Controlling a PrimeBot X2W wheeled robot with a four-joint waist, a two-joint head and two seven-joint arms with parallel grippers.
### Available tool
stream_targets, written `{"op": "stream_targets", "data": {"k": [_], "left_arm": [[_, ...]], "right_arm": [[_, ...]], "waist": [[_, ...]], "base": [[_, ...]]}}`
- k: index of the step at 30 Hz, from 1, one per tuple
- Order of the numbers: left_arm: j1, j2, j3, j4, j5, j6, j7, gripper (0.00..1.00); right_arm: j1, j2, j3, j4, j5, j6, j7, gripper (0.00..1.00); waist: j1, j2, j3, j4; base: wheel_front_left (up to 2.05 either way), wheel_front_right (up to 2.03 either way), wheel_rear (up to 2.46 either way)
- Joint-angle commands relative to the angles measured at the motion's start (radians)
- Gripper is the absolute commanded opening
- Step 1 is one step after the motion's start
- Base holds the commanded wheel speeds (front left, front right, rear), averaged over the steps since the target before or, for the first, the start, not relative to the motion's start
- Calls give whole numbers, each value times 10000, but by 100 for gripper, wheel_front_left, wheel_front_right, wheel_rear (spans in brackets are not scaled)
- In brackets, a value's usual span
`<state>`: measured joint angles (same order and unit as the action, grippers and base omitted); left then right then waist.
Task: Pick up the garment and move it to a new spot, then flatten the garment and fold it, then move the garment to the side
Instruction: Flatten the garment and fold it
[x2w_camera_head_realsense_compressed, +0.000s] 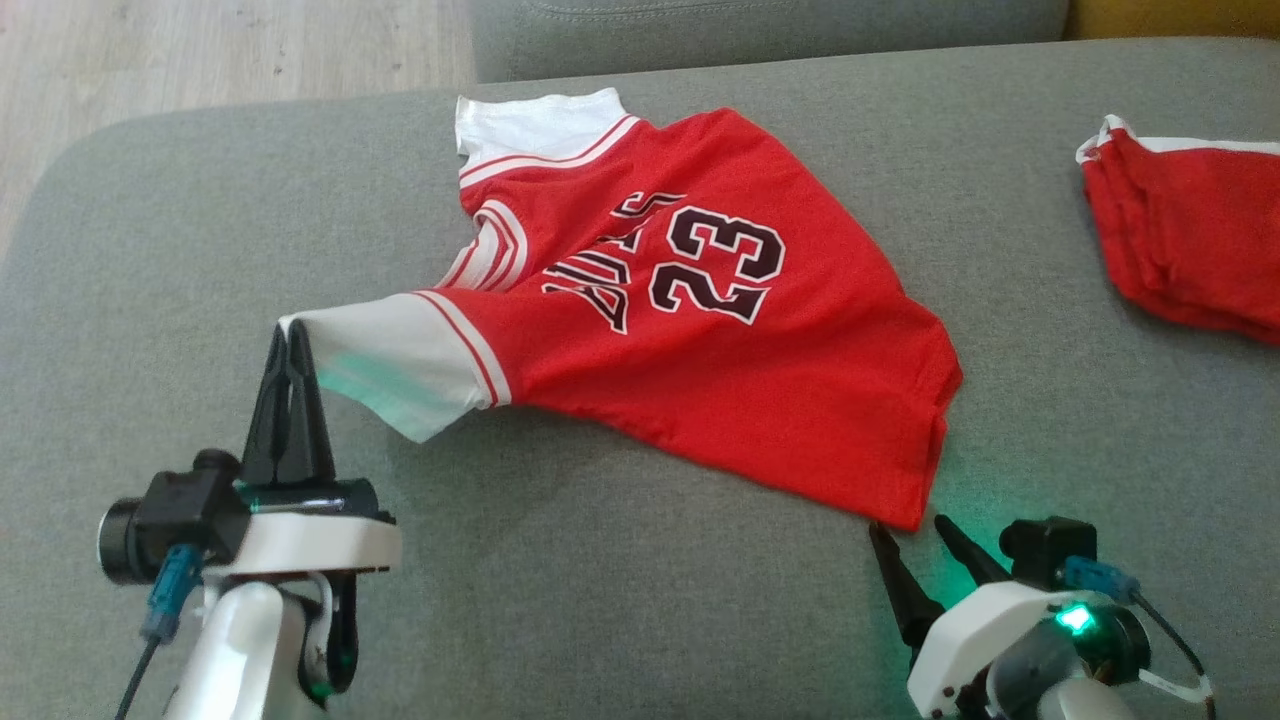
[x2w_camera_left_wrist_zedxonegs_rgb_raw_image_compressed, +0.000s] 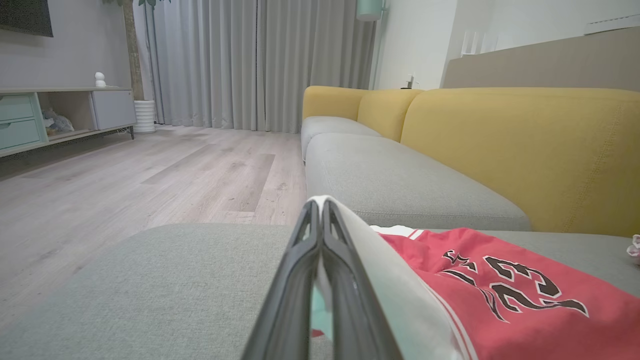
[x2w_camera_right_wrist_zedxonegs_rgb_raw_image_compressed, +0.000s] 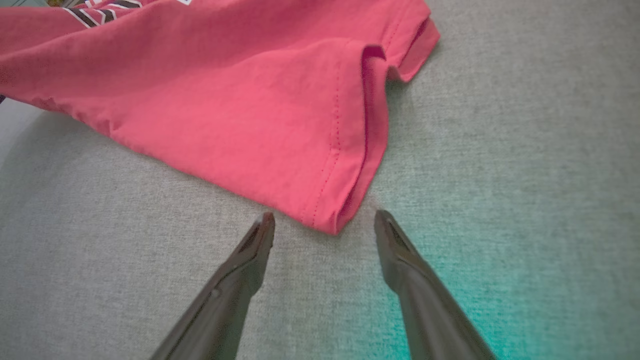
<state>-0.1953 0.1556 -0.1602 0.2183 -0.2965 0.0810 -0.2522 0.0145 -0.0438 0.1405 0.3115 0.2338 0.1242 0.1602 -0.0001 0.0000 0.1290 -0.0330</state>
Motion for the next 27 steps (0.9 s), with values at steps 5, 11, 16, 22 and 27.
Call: {"op": "stream_targets", "data": {"k": [5,11,16,22,27], "left_arm": [[-277,40,514,-232,224,-149,-95,0],[-364,-63,595,-216,391,-334,-95,0],[-495,-135,637,-162,489,-480,-95,0],[-608,-193,719,-28,562,-586,-95,0],[-579,-230,882,25,607,-623,-95,0]], "right_arm": [[-181,-64,177,-299,212,65,-141,100],[-331,-64,342,-75,406,65,-156,100],[-541,-64,619,33,486,65,-287,98],[-730,-64,662,49,300,65,-549,0],[-860,-64,365,-223,-92,65,-1303,0]], "waist": [[1,0,64,47],[1,0,235,118],[1,0,404,171],[1,0,472,186],[1,0,324,123]], "base": [[0,0,0],[0,0,0],[0,0,0],[0,0,0],[0,0,0]]}}
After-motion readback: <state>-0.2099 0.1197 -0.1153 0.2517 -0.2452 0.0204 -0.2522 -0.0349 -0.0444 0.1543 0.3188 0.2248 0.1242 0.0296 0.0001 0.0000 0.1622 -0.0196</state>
